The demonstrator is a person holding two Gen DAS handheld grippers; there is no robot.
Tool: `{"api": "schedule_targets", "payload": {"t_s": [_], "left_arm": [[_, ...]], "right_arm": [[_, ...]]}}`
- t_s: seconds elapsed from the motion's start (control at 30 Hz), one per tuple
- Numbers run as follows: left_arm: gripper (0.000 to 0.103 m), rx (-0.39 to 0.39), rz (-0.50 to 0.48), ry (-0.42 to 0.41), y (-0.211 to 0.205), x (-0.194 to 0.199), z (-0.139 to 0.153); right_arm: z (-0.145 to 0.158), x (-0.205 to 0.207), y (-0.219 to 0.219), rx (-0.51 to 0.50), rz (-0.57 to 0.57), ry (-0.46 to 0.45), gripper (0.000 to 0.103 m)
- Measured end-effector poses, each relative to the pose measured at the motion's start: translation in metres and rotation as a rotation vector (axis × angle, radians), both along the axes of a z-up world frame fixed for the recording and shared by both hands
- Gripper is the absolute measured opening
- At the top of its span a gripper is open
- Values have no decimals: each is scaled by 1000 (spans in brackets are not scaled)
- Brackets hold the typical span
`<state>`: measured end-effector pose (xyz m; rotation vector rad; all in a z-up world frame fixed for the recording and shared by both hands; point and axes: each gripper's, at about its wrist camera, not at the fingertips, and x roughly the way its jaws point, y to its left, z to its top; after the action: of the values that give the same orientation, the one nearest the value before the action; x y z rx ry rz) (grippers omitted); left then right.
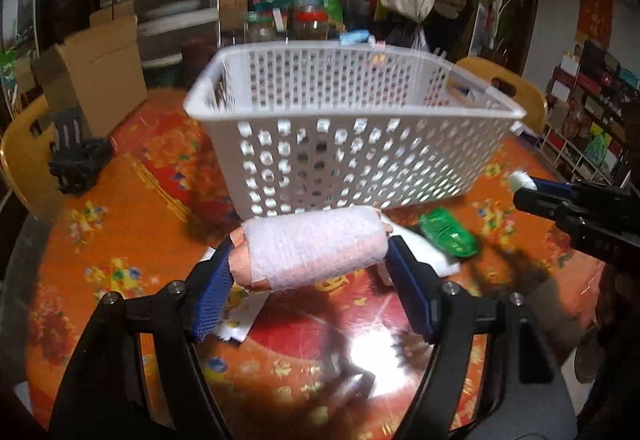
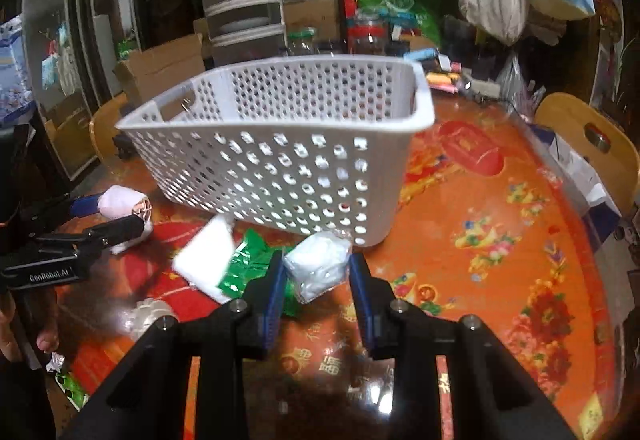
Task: Organize soft objects
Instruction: 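Grasp the pink rolled towel with the left gripper while the right gripper grasps the white cloth bag, then lower both held items into the white basket and open both grippers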
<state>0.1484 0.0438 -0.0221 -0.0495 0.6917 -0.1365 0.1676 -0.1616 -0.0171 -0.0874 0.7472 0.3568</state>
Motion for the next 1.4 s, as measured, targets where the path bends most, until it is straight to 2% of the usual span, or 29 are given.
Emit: {"api": "schedule_targets", "payload": {"t_s": [0.13,0.23,0.3,0.43,0.63,0.87,1.13,1.4], "left_arm": [[71,-16,-18,-73,7,-20,42],[72,8,-29,-106,9,-15,72],[71,2,-45,-104,11,-3,86],[71,27,-57,-50,16,52,104],[71,75,-72,81,5,136,91],[72,100,-84,153,-13,175,61],[72,95,-84,196,-13,190,39],[73,93,-76,188,-12,190,33]], "right_arm": [[35,-15,-4,48,30,-49,31],[58,-14,-4,49,42,-85,31],[71,-4,-1,42,58,-92,31],[88,35,8,33,96,-96,31],[75,100,21,1,91,-11,31],[53,132,29,-30,90,45,31],[39,142,35,-69,86,60,31],[36,142,34,-73,85,40,31]]}}
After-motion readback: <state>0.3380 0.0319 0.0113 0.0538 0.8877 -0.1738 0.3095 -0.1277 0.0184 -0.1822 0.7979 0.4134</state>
